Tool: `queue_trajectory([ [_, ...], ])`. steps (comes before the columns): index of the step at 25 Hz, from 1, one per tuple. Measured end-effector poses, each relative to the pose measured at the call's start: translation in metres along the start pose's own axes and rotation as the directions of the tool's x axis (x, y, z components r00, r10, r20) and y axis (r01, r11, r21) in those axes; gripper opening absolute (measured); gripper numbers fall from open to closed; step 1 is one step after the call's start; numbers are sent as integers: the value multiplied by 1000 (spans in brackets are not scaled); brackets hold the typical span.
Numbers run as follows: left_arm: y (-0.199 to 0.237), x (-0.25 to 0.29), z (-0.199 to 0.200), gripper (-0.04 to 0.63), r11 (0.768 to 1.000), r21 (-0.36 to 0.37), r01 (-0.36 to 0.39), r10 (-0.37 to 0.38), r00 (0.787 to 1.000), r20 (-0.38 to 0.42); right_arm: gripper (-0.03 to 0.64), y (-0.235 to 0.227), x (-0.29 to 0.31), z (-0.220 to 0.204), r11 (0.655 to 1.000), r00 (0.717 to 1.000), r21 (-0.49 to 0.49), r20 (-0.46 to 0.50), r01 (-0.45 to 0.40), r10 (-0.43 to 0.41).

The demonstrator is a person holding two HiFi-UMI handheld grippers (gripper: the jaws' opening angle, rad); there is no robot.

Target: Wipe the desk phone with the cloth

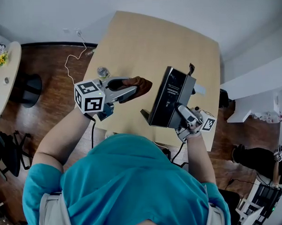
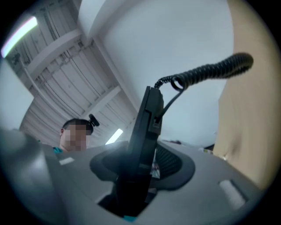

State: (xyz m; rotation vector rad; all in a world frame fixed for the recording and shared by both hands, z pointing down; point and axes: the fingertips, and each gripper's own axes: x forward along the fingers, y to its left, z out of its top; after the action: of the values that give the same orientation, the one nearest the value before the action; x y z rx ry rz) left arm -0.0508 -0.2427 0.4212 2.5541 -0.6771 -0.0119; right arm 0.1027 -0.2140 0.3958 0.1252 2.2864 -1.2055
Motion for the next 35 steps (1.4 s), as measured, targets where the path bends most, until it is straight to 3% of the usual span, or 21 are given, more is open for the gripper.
queue_trajectory([
  [3,1,5,45,130,997,49,57,-58,998,25,195,-17,-7,-37,997,983,-38,-165,72,-77],
  [5,-6,15,59,130,984,89,157,-154,987,-39,195,-25,-8,-61,995,963,-37,-253,91,-97],
  [8,-21,31,48,131,937,117,329,-297,928,-225,195,-29,-6,-89,996,936,-19,-341,89,-91],
  [11,-26,44,32,130,899,71,431,-385,859,-337,195,-31,-6,-94,997,935,7,-349,74,-67],
  [16,-32,43,24,130,863,5,505,-465,800,-379,195,-27,-9,-89,997,935,-1,-348,72,-67],
  [18,-35,37,22,130,855,-9,519,-483,789,-381,195,-25,-12,-89,997,937,-5,-344,72,-70],
  [21,-29,25,25,130,865,-12,502,-475,811,-342,195,-23,-20,-81,997,948,-9,-308,80,-79],
  [25,6,17,26,130,941,-35,337,-337,917,-214,195,-17,-19,-58,999,974,2,-221,46,-44],
  [27,13,23,15,130,965,-41,257,-261,949,-180,195,-12,-13,-50,1000,981,-1,-195,19,-19],
  [30,-4,39,9,130,965,-31,260,-261,955,-138,195,-13,-3,-52,1000,976,-7,-217,21,-22],
  [33,-22,45,15,126,949,-25,315,-316,943,-106,173,-18,-1,-52,999,979,6,-203,33,-31],
  [35,-33,42,7,126,936,-6,352,-349,926,-140,169,-18,-1,-48,1000,986,19,-163,25,-21],
])
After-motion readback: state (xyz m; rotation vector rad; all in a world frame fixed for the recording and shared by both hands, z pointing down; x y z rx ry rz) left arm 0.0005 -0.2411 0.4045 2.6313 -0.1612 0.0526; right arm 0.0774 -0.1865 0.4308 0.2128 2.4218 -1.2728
